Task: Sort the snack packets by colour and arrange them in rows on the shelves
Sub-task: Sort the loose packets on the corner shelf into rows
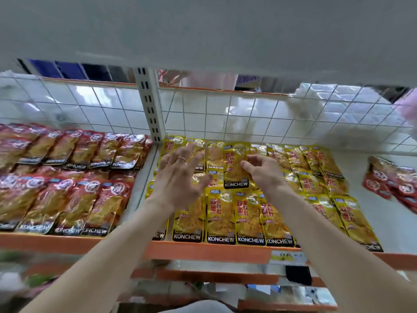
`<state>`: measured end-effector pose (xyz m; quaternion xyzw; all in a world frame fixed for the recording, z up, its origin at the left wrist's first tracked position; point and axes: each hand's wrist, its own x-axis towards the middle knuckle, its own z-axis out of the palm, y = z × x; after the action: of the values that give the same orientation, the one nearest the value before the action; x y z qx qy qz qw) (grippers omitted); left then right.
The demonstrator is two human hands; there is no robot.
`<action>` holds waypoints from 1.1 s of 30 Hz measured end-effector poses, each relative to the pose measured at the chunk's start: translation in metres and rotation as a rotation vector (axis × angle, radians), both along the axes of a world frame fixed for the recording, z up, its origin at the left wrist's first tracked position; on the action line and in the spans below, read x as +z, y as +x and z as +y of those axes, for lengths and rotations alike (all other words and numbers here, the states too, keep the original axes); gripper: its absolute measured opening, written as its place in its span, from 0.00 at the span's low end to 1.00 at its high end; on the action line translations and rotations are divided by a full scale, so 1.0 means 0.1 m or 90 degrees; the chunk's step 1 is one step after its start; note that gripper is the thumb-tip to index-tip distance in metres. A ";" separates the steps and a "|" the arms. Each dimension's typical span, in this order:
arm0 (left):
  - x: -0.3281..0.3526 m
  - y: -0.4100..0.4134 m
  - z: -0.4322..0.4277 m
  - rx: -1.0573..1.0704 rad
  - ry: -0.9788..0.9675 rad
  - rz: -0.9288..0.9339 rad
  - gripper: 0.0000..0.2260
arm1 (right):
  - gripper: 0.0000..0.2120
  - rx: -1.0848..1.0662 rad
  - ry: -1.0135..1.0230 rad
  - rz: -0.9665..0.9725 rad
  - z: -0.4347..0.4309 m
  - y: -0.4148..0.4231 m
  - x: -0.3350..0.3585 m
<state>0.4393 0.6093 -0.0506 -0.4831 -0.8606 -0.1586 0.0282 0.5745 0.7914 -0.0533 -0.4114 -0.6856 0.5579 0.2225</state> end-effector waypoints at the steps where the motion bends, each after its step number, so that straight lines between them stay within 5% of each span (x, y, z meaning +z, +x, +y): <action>1: 0.00 -0.02 0.00 0.004 -0.007 -0.002 0.35 | 0.10 0.002 0.002 -0.007 0.01 -0.06 -0.01; 6: 0.00 -0.12 0.07 0.006 -0.038 -0.005 0.30 | 0.05 0.019 0.033 -0.043 0.05 -0.37 0.01; 19: -0.06 -0.24 0.11 0.007 -0.095 -0.019 0.29 | 0.13 0.021 0.164 -0.209 0.05 -0.70 0.03; 33: -0.16 -0.31 0.07 -0.019 -0.158 -0.046 0.28 | 0.17 0.174 0.449 -0.231 -0.25 -0.49 -0.01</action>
<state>0.4084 0.6167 -0.0666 -0.4897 -0.8667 -0.0686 -0.0655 0.5253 0.7662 -0.0546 -0.3071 -0.9109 0.2316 0.1494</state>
